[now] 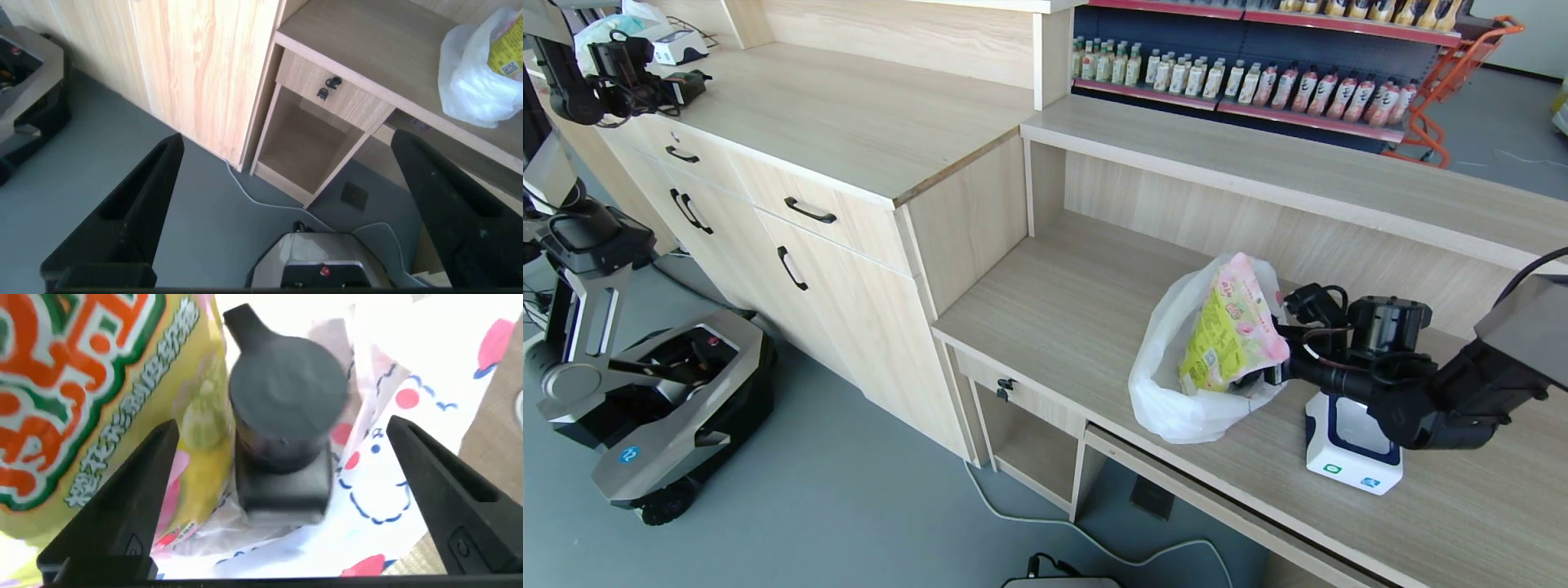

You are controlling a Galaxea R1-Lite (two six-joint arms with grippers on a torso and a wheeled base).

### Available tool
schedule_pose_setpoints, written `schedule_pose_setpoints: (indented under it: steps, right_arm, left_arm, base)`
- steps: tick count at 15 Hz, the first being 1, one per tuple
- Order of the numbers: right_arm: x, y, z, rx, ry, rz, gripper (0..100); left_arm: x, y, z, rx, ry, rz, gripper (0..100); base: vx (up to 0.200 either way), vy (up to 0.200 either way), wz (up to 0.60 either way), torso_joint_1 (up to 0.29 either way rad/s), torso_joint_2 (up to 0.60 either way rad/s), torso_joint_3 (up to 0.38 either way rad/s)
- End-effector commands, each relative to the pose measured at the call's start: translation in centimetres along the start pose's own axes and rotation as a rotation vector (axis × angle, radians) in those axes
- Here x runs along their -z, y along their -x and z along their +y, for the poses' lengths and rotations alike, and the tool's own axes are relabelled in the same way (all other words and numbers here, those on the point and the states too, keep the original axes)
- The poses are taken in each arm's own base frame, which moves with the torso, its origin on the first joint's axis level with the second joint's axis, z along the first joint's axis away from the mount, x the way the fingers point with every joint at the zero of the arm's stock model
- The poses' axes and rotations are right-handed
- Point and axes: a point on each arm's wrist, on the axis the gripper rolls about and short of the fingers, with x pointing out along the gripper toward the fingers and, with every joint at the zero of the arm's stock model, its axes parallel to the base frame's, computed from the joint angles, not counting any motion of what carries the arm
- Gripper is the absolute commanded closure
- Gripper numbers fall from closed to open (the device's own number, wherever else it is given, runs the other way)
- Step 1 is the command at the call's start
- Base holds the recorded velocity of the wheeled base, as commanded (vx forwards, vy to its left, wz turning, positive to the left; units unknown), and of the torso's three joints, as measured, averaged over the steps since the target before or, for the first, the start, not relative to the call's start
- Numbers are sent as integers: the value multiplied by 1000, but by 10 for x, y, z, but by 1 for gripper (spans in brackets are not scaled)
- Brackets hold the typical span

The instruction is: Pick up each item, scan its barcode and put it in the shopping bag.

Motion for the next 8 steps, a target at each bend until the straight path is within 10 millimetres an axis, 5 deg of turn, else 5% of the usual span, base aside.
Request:
schedule_pose_setpoints:
  steps: [1, 5, 7, 8]
  right_arm:
    - [-21, 9, -6, 22, 14, -54, 0]
    - [-78, 55, -14, 82, 63, -145, 0]
    - [-89, 86, -10, 107, 90, -138, 0]
    - [-92, 119, -5, 137, 135, -117, 0]
  left_arm:
    - [0, 0, 0, 0, 0, -1, 0]
    - [0, 0, 0, 0, 0, -1, 0]
    - [0, 0, 0, 0, 0, -1, 0]
    - [0, 0, 0, 0, 0, -1, 0]
  base:
    - [0, 0, 0, 0, 0, 0]
    - [0, 0, 0, 0, 0, 0]
    - [0, 0, 0, 0, 0, 0]
    - [0, 0, 0, 0, 0, 0]
